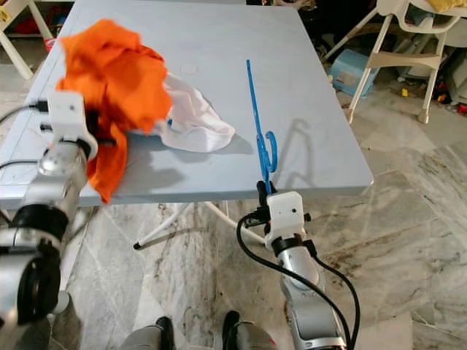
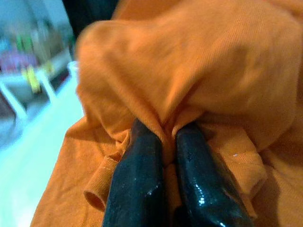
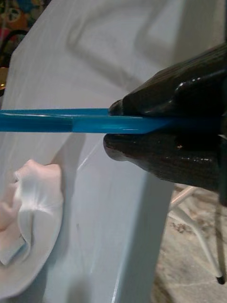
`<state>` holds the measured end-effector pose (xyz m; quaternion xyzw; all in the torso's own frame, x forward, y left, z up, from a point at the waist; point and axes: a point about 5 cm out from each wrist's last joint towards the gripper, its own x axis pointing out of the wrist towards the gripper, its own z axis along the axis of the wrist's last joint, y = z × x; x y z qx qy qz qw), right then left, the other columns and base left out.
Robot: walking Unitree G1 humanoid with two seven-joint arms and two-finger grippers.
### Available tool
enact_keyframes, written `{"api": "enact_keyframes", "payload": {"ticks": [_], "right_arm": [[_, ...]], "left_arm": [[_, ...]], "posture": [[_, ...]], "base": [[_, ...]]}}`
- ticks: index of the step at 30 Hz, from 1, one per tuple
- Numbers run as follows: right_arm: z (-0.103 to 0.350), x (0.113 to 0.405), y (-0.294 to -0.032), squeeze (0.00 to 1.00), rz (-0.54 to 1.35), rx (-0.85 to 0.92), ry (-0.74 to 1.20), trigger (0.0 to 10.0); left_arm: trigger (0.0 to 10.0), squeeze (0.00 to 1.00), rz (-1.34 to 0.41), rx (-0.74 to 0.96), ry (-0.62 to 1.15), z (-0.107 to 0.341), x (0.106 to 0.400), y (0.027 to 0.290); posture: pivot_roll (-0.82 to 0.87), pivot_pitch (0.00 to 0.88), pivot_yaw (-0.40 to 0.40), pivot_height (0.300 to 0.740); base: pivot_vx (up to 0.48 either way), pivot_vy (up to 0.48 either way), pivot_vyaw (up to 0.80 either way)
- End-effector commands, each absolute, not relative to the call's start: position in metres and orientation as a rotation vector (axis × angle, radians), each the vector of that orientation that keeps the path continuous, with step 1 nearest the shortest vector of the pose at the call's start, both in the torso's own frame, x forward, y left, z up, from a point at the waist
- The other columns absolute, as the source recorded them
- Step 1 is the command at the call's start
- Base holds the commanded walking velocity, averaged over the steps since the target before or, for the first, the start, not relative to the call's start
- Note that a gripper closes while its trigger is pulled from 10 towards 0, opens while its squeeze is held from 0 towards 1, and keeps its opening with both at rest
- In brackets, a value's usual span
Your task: Hang hanger
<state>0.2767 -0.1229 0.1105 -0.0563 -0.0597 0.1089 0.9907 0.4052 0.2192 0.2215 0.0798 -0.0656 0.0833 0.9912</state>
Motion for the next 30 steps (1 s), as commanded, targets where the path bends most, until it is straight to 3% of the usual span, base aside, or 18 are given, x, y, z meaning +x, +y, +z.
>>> {"api": "enact_keyframes", "payload": {"ticks": [1, 6, 7, 8, 15, 16, 17, 21, 24, 30], "right_arm": [[0.089, 0.274, -0.123, 0.00, 0.214, -0.116, 0.005, 10.0], [0.090, 0.275, -0.121, 0.00, 0.214, -0.115, 0.003, 10.0], [0.090, 0.275, -0.121, 0.00, 0.213, -0.114, 0.002, 10.0], [0.090, 0.275, -0.121, 0.00, 0.213, -0.113, 0.002, 10.0], [0.089, 0.273, -0.123, 0.00, 0.206, -0.110, 0.003, 10.0], [0.089, 0.273, -0.124, 0.00, 0.206, -0.110, 0.005, 10.0], [0.088, 0.273, -0.124, 0.00, 0.206, -0.110, 0.006, 10.0], [0.088, 0.273, -0.124, 0.00, 0.207, -0.110, 0.007, 10.0], [0.088, 0.275, -0.124, 0.00, 0.220, -0.109, 0.009, 10.0], [0.090, 0.279, -0.124, 0.00, 0.230, -0.116, 0.004, 10.0]], "left_arm": [[0.0, 0.00, 0.194, 0.190, -0.257, 0.252, 0.409, 0.218], [0.0, 0.00, 0.201, 0.218, -0.320, 0.269, 0.411, 0.215], [4.5, 0.00, 0.187, 0.245, -0.323, 0.271, 0.412, 0.212], [10.0, 0.00, 0.179, 0.236, -0.312, 0.269, 0.412, 0.212], [10.0, 0.00, 0.129, 0.257, -0.239, 0.227, 0.406, 0.208], [10.0, 0.36, 0.129, 0.245, -0.223, 0.214, 0.402, 0.209], [10.0, 1.00, 0.129, 0.235, -0.217, 0.206, 0.399, 0.210], [10.0, 1.00, 0.131, 0.238, -0.210, 0.195, 0.395, 0.211], [10.0, 1.00, 0.107, 0.273, -0.157, 0.158, 0.378, 0.211], [10.0, 1.00, 0.203, 0.435, -0.135, 0.147, 0.363, 0.237]], "posture": [[-0.06, 0.231, -0.033, 0.740], [-0.06, 0.230, -0.032, 0.740], [-0.06, 0.230, -0.028, 0.740], [-0.06, 0.230, -0.025, 0.740], [-0.06, 0.231, -0.023, 0.740], [-0.05, 0.231, -0.024, 0.740], [-0.05, 0.231, -0.024, 0.740], [-0.05, 0.231, -0.028, 0.740], [-0.03, 0.226, -0.038, 0.740], [-0.03, 0.219, -0.040, 0.740]], "base": [[0.000, 0.000, 0.00], [0.000, 0.000, 0.00], [0.000, 0.000, 0.00], [0.000, 0.000, 0.00], [0.000, 0.000, 0.00], [0.000, 0.000, 0.00], [0.000, 0.000, 0.00], [0.000, 0.000, 0.00], [0.000, 0.000, 0.00], [0.000, 0.000, 0.00]]}}
